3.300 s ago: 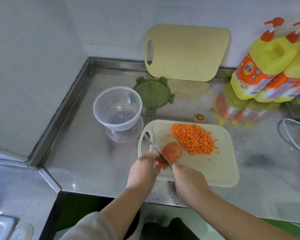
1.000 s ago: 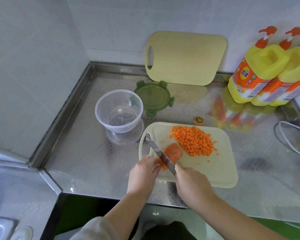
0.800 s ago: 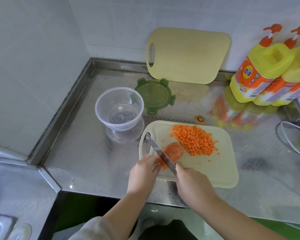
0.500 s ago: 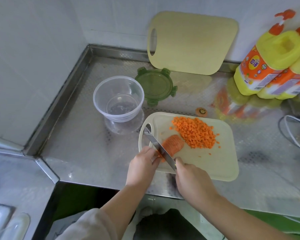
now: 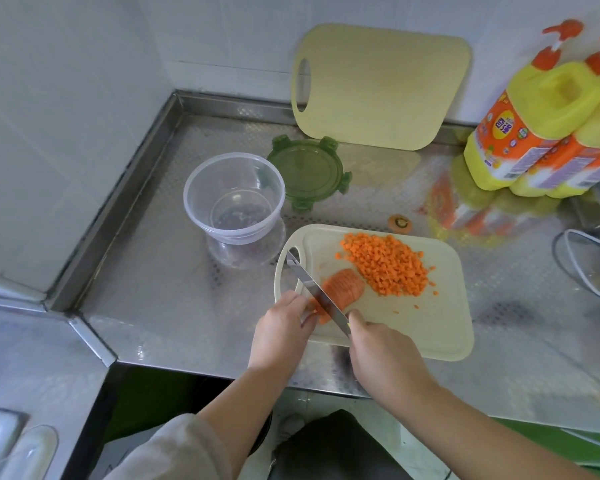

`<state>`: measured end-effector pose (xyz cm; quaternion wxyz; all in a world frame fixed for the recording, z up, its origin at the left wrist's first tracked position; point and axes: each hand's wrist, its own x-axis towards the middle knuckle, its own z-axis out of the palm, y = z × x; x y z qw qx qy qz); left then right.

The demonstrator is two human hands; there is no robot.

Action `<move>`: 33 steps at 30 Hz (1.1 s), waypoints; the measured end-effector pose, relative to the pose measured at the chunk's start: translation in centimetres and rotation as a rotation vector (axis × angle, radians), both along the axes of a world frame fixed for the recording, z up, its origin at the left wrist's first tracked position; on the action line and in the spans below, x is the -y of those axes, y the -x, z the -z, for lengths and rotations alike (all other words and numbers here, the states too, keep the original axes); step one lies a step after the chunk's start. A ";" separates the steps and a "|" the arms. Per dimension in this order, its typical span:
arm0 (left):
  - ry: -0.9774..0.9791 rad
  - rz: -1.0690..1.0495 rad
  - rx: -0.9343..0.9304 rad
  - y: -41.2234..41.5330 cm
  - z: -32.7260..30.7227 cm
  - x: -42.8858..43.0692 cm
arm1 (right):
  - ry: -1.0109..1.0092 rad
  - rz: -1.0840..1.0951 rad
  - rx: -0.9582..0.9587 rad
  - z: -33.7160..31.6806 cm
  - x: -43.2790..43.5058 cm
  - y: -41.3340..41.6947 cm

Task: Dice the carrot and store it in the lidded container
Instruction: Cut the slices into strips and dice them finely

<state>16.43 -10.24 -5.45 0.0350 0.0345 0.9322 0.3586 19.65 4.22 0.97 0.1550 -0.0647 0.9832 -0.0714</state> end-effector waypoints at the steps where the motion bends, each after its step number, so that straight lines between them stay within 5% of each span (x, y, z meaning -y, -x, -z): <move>1: 0.000 -0.001 0.000 0.0 0.0 0.0 | 0.001 0.001 0.000 0.0 0.0 0.0; 33: -0.022 -0.015 0.036 0.1 0.0 0.0 | 0.035 0.006 0.031 0.0 -0.2 0.7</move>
